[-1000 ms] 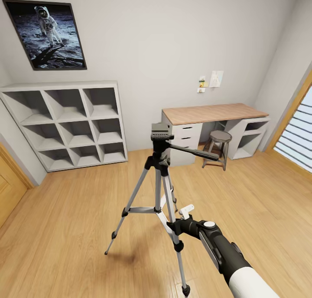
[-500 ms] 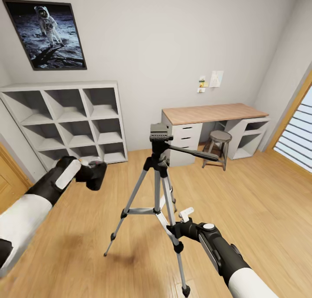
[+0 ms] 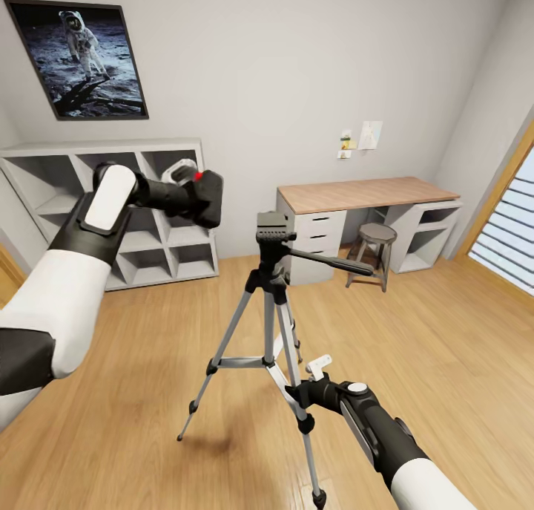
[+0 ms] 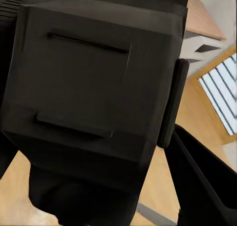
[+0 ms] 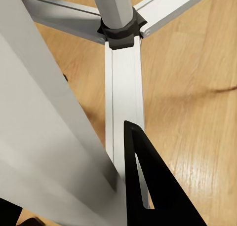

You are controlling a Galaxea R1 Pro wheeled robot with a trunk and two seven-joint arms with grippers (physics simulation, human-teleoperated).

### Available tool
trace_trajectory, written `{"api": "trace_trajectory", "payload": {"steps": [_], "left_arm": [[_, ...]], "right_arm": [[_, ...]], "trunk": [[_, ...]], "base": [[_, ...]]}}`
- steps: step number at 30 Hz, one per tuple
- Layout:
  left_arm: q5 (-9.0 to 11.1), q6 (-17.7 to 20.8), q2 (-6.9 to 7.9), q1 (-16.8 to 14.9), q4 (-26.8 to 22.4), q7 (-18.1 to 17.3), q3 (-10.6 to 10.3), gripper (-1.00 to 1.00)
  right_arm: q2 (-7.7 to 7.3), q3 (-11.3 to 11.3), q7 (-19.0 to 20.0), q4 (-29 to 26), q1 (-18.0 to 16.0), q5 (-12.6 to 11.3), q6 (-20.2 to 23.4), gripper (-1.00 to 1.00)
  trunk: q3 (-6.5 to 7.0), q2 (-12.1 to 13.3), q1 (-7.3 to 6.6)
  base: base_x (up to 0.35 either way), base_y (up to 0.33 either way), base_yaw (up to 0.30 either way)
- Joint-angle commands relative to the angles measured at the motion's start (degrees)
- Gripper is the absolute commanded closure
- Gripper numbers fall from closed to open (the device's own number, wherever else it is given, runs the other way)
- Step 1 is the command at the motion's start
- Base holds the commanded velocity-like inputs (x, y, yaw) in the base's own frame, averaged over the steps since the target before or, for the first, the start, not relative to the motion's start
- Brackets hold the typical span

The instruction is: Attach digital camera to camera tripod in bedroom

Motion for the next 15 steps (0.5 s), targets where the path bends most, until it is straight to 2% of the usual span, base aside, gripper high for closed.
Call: {"api": "trace_trajectory", "payload": {"steps": [1,7,15], "left_arm": [[0.4,0.1,-0.03,-0.1,-0.9,0.5,-0.2,1.0],[0.7,0.1,-0.65,-0.1,-8.0,0.5,-0.7,1.0],[0.8,0.1,-1.38,-0.2,-8.4,0.4,-0.8,1.0]], "right_arm": [[0.02,0.0,0.1,-0.1,0.0,0.2,0.3,1.0],[0.02,0.0,0.1,-0.1,0.0,0.2,0.3,1.0],[0.0,0.0,0.2,-0.1,0.0,0.2,0.4,1.0]], "trunk": [[-0.08,-0.1,0.02],[-0.08,-0.1,0.02],[-0.08,-0.1,0.02]], "base": [[0.0,0.0,0.0],[0.0,0.0,0.0],[0.0,0.0,0.0]]}}
